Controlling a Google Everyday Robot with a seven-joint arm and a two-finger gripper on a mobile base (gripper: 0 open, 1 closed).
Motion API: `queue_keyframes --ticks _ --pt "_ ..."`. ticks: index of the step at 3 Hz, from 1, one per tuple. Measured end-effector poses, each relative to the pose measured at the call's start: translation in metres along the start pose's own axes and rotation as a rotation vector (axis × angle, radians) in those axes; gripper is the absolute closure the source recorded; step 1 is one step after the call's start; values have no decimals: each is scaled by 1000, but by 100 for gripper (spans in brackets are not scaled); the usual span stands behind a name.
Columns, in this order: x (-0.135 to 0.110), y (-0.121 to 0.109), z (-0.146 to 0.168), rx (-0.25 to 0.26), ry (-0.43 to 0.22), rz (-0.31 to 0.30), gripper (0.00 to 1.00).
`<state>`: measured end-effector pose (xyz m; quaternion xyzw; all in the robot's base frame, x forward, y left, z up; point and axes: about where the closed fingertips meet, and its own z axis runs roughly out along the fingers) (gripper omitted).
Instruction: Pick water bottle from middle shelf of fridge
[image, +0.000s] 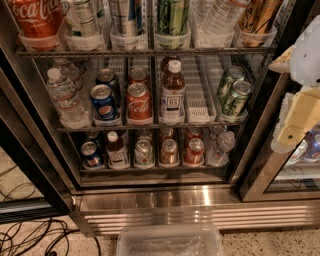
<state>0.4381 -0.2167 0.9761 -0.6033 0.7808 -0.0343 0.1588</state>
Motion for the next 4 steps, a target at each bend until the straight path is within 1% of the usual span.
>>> queue_keyframes --ticks 1,2,3,4 --pt "0 0 0 0 0 0 0" --pt "-23 14 18 -12 -33 -22 0" --pt "-61 32 49 -28 -75 -64 0" --pt "-87 46 72 -65 -118 -97 0"
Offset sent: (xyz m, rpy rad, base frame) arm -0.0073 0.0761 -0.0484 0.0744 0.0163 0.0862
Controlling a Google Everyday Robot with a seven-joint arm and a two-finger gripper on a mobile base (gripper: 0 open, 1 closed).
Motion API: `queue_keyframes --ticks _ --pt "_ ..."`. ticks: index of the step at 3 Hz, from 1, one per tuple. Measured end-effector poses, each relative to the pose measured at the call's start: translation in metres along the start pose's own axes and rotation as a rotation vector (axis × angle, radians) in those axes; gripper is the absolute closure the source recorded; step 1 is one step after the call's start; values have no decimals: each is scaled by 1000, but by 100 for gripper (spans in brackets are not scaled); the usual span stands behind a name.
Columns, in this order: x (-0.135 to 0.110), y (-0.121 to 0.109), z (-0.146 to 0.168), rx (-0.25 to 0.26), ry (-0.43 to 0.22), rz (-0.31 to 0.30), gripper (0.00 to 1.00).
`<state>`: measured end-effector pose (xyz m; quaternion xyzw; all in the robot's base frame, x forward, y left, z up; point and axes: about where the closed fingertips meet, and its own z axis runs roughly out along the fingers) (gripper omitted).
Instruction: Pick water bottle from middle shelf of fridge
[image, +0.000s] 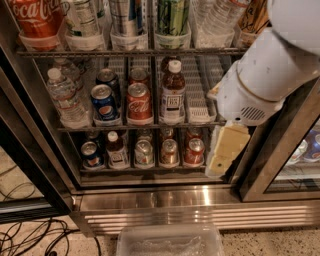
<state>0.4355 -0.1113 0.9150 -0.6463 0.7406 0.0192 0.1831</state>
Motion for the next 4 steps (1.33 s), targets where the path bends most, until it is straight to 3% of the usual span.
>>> queue_keyframes --ticks 2,3,4 --pt "-3 3 0 0 -16 3 0" --pt "-29 28 19 -18 -110 5 0" --pt "-142 57 77 -51 -388 -39 0"
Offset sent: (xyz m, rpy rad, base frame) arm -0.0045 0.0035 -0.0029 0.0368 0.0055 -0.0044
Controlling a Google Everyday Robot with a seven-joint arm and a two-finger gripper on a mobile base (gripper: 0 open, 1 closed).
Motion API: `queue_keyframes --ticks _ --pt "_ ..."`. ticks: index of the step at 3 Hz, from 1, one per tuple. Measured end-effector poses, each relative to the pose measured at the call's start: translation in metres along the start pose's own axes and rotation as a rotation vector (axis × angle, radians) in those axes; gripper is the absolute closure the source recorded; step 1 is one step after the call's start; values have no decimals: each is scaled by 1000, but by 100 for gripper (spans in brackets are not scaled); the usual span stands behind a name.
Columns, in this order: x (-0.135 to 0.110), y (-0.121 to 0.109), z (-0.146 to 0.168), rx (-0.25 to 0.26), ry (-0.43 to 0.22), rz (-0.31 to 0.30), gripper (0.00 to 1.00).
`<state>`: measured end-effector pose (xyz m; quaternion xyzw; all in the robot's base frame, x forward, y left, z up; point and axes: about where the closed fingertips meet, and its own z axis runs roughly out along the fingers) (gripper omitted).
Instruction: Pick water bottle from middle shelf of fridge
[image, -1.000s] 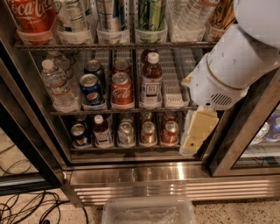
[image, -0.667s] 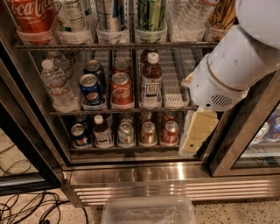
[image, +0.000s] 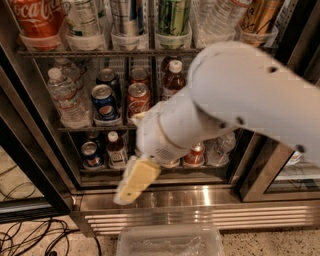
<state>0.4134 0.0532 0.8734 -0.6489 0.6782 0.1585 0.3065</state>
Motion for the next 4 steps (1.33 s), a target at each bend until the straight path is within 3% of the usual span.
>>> queue_keyframes --ticks 2,3,4 --pt "-70 -11 53 10 -204 -60 0" --pt "-70 -12 54 12 -207 -60 0" --pt "-72 -6 60 53 -243 -52 0"
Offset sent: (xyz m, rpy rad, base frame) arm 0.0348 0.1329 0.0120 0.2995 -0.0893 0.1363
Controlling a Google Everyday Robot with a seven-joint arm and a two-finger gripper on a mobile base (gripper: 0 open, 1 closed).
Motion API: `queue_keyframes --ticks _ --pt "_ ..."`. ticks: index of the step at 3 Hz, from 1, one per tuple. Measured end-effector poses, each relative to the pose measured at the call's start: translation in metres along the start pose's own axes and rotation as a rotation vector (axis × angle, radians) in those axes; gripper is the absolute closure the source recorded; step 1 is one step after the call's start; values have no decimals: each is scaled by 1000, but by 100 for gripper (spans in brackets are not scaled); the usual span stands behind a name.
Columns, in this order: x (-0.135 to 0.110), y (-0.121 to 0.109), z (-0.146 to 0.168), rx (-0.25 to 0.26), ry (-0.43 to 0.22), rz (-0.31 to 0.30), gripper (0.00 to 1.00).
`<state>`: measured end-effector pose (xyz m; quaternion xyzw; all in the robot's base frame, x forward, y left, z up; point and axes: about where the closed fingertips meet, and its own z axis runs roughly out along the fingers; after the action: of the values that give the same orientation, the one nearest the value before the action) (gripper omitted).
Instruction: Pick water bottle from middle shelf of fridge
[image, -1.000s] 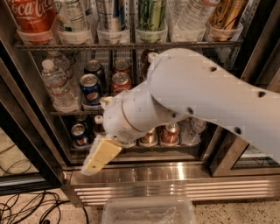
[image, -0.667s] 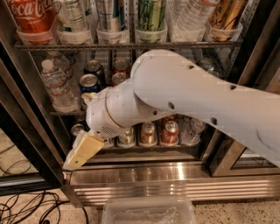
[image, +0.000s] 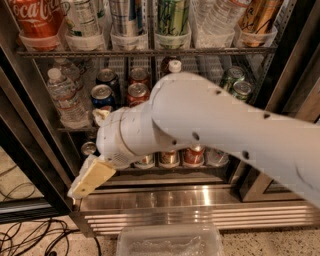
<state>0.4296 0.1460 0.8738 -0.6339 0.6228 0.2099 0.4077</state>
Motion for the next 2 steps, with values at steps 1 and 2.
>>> queue_keyframes --ticks 1,2 --pt "19 38 24 51 -48 45 0" --pt "21 58 52 105 -112 101 0"
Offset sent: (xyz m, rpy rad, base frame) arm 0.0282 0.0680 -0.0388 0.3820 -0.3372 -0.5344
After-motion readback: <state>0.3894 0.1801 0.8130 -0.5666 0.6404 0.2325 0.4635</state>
